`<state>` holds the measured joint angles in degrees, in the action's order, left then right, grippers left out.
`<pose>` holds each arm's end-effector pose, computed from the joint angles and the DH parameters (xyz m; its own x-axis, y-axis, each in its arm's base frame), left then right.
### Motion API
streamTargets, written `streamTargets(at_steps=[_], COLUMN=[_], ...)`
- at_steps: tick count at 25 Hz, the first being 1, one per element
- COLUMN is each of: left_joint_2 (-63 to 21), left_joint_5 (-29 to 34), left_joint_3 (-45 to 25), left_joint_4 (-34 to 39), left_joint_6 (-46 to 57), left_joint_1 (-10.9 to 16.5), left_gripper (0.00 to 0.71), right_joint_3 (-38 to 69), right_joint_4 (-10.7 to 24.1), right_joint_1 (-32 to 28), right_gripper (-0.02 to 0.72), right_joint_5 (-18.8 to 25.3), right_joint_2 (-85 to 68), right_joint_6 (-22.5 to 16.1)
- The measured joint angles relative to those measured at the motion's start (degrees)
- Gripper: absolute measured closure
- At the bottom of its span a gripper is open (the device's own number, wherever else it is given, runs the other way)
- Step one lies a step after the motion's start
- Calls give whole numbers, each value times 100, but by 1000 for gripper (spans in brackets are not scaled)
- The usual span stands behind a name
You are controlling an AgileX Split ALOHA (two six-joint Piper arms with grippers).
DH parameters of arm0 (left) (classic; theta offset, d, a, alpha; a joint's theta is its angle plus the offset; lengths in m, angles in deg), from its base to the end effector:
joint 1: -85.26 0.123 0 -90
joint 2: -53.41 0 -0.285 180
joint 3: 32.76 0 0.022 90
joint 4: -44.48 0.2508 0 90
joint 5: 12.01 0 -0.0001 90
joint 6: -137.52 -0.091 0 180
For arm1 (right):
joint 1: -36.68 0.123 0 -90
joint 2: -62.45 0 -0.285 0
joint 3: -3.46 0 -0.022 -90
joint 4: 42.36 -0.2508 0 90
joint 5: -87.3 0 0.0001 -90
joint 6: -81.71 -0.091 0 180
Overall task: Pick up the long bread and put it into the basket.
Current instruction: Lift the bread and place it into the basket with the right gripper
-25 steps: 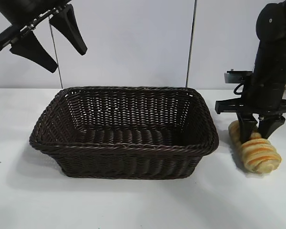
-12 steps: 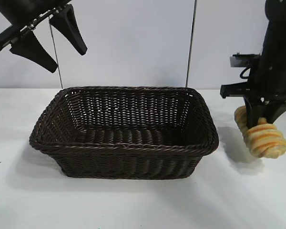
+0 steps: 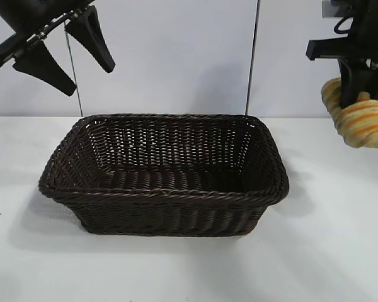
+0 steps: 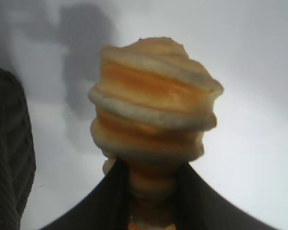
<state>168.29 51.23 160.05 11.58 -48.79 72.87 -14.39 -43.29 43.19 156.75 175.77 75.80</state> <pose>0.3768 -0.1280 0.2753 -0.9690 0.0585 -0.2402 0.1768 0.8431 -0.5078 0.3855 0.0454 0.2948 -0.9664 -0.0010 -0.2571 -0.0124 0.9990 0.0429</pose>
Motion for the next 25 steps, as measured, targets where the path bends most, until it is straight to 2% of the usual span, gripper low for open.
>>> streamTargets(at_steps=[7,15,25], left_joint_2=[0,0,0], left_joint_5=[0,0,0], left_joint_3=[0,0,0], left_joint_4=[0,0,6], left_joint_6=[0,0,0], left_joint_1=[0,0,0], left_gripper=[226,226,226], right_joint_3=[0,0,0], right_joint_4=[-301,-351,-389], right_joint_1=[178,1050,2002], right_gripper=[512,512,512], right_joint_5=[7,-62,-488], right_joint_2=[0,0,15], right_joint_6=[123,123,15])
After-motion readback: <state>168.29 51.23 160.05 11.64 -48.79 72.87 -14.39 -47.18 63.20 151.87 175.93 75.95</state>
